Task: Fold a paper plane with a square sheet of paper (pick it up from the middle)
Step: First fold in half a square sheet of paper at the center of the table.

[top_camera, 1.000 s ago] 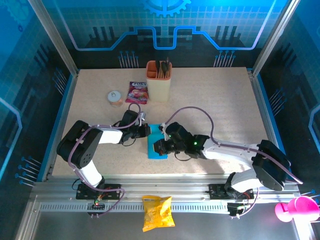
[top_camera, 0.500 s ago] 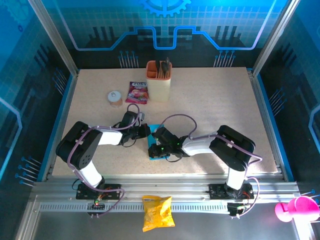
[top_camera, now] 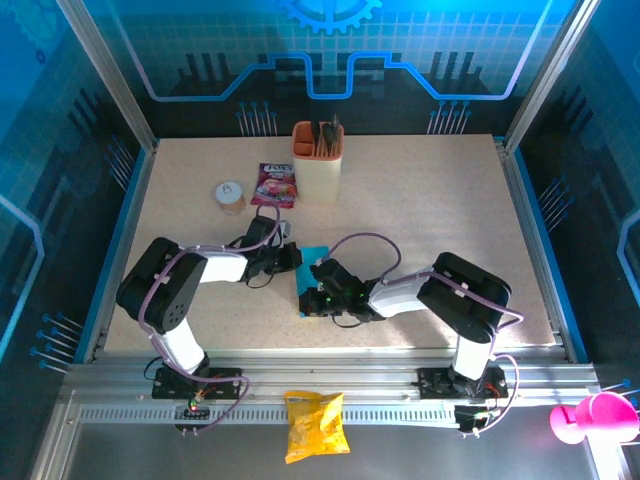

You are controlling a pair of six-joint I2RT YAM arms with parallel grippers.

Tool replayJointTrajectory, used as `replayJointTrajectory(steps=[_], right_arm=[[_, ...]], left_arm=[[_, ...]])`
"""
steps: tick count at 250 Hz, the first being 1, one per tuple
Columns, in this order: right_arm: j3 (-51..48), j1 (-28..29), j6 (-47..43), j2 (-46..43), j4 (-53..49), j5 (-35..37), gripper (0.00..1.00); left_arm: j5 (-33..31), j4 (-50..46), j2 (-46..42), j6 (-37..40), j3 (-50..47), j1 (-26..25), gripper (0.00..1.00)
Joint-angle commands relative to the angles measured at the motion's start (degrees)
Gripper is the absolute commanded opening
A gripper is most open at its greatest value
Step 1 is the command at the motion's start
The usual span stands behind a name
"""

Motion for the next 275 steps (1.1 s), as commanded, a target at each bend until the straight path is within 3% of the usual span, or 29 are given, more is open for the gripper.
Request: replayJointTrajectory(steps=[1, 132, 171, 206, 238, 275], right_arm=[[-3.77, 1.12, 1.79, 2.58, -7.4, 1.68, 0.0], [-5.57, 1.69, 2.51, 2.51, -9.17, 2.93, 0.0], [-5.5, 1.73, 2.55, 2.62, -9.35, 3.13, 0.0], [-5.56, 1.88, 2.79, 2.65, -8.87, 3.22, 0.0], [-5.69, 1.85, 2.99, 2.78, -7.99, 3.15, 0.0], [-6.44, 1.86, 3.23, 2.78, -7.2, 3.08, 0.0]], left_arm=[[-3.71, -2.25, 2.41, 2.04, 2.45, 2.55, 0.06], [-5.28, -10.28, 8.77, 4.46, 15.43, 7.47, 0.09], [-3.25, -13.74, 7.59, 4.89, 19.92, 8.25, 0.09], [-0.42, -14.62, -0.05, 4.07, 16.55, 5.34, 0.1], [-1.26, -17.56, -6.03, 2.85, 11.66, -0.41, 0.1], [-3.21, -13.72, -11.52, -2.54, 2.27, -5.46, 0.08]])
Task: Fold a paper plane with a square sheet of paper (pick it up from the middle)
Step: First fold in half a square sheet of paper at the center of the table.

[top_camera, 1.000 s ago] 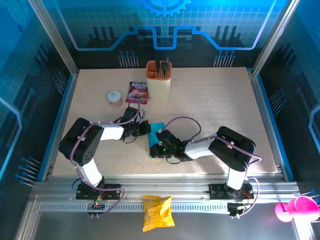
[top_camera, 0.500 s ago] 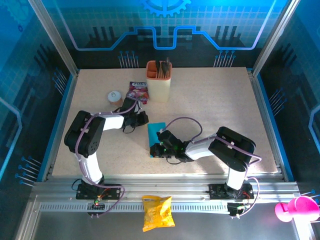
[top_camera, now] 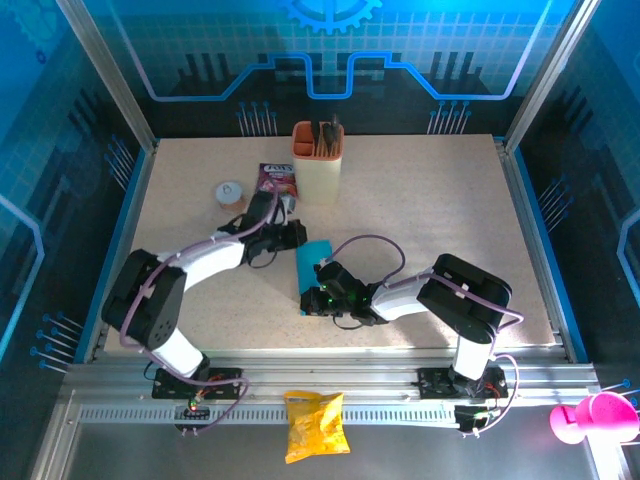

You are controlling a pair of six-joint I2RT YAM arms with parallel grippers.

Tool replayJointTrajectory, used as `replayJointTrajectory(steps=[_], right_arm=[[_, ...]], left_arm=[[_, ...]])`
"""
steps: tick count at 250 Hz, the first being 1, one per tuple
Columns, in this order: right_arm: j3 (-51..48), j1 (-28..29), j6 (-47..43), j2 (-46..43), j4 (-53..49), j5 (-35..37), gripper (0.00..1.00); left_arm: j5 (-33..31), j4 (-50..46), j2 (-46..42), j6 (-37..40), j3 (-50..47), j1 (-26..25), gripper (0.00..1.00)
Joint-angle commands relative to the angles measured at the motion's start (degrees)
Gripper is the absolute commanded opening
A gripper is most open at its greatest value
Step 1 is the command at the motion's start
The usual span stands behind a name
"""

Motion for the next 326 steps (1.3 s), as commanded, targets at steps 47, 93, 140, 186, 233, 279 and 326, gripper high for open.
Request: replayJointTrajectory(steps=[47, 93, 140, 186, 233, 279, 326], right_arm=[[-4.48, 1.37, 0.82, 3.0, -11.27, 0.15, 0.0], [-4.56, 1.41, 0.9, 2.91, -11.26, 0.17, 0.0], [-4.56, 1.38, 1.06, 2.81, -11.61, 0.33, 0.0], [-4.51, 1.41, 0.9, 2.91, -12.33, 0.49, 0.0], [-4.65, 1.56, 0.91, 3.43, -12.93, 0.47, 0.0], [-5.11, 1.68, 0.99, 4.03, -12.8, 0.38, 0.0], [-5.42, 2.05, 1.23, 4.53, -12.36, 0.26, 0.0]], left_arm=[[-0.56, 5.51, -4.13, -8.65, -13.76, -4.49, 0.05], [0.05, 8.01, -2.32, -9.59, -14.84, -5.98, 0.05], [-1.98, 7.57, 0.68, -10.17, -14.73, -7.02, 0.05], [-5.71, 5.1, 3.07, -10.6, -13.36, -6.98, 0.04], [-9.32, 1.27, 4.54, -9.34, -9.38, -6.8, 0.04], [-10.35, -1.38, 6.15, -7.43, -4.65, -4.86, 0.05], [-9.93, -2.71, 9.51, -5.25, -0.1, -1.94, 0.05]])
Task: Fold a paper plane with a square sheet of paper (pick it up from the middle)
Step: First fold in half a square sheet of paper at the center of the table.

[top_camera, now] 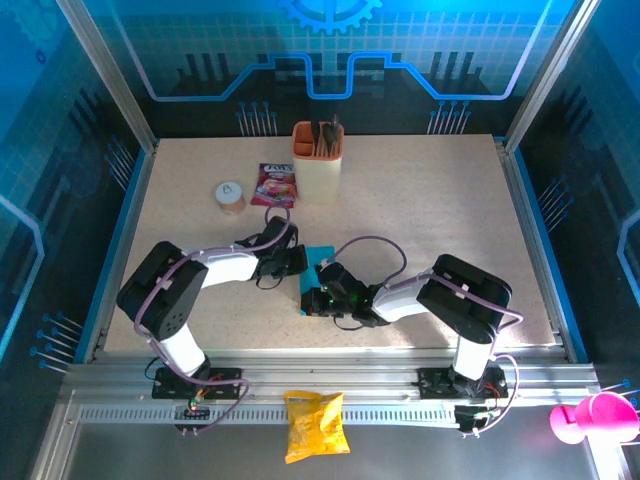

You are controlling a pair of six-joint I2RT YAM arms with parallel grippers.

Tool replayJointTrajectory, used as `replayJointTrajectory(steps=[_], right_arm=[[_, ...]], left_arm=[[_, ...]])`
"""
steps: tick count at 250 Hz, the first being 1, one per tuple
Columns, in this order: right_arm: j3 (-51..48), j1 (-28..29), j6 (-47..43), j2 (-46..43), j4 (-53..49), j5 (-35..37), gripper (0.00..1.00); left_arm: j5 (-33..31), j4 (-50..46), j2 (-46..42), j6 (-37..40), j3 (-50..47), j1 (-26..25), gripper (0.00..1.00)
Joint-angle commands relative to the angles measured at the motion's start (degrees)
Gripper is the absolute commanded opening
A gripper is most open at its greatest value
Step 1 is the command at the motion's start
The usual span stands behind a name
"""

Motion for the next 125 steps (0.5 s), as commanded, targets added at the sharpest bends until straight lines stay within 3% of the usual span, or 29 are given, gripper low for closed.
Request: replayJointTrajectory(steps=[1, 125], right_arm=[[-4.32, 2.01, 0.96, 4.49, -14.44, 0.23, 0.0], [-4.23, 2.92, 1.12, 3.51, -14.9, 0.86, 0.0]], left_arm=[[-2.26, -2.56, 2.41, 2.74, 3.42, 1.85, 0.05], [-1.88, -7.95, 11.14, 7.08, 15.95, 6.38, 0.04]])
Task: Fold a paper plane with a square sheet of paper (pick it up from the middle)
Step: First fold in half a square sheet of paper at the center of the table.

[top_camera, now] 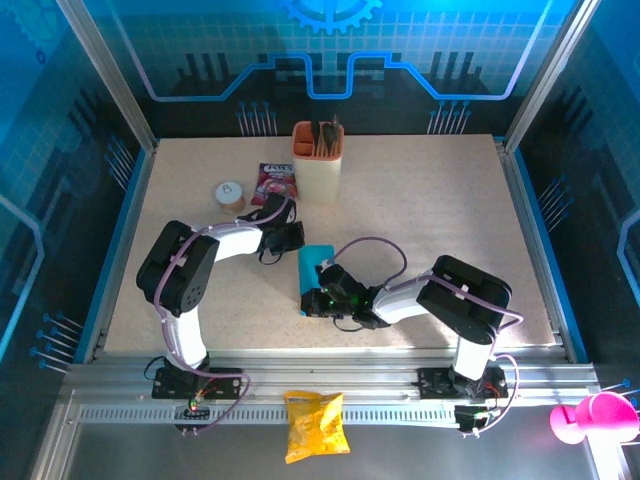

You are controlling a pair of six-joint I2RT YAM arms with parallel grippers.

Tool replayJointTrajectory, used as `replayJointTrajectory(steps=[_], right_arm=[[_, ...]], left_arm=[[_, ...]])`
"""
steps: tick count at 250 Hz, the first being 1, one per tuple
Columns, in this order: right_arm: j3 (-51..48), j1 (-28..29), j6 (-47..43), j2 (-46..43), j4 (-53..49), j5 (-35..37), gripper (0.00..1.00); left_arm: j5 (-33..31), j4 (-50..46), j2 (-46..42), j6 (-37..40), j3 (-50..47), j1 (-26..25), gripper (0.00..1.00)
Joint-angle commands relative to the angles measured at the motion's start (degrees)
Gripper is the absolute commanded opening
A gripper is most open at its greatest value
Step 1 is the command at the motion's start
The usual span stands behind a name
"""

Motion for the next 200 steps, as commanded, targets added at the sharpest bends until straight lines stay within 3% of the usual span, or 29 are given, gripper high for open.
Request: replayJointTrajectory(steps=[1, 49, 102, 154, 200], right_arm=[[-3.56, 2.18, 0.7, 3.63, -16.03, -0.56, 0.0], [-1.98, 2.15, -0.58, 2.72, -17.08, -0.67, 0.0], [0.49, 2.15, -2.4, 1.81, -19.5, -0.37, 0.0], [1.69, 2.27, -2.73, 2.92, -19.94, -0.54, 0.0], [2.55, 2.51, -2.83, 3.11, -20.71, -0.04, 0.0]], left_arm=[[-1.27, -3.5, 1.15, 2.51, 2.38, 0.65, 0.04], [-0.57, -3.62, -6.83, 2.53, -1.68, -0.1, 0.06], [0.62, -0.93, -16.81, 0.72, -10.47, -5.53, 0.1], [4.59, 3.12, -12.95, -0.76, -13.29, -6.87, 0.1], [4.5, 4.51, -7.98, -1.24, -13.7, -7.24, 0.04]])
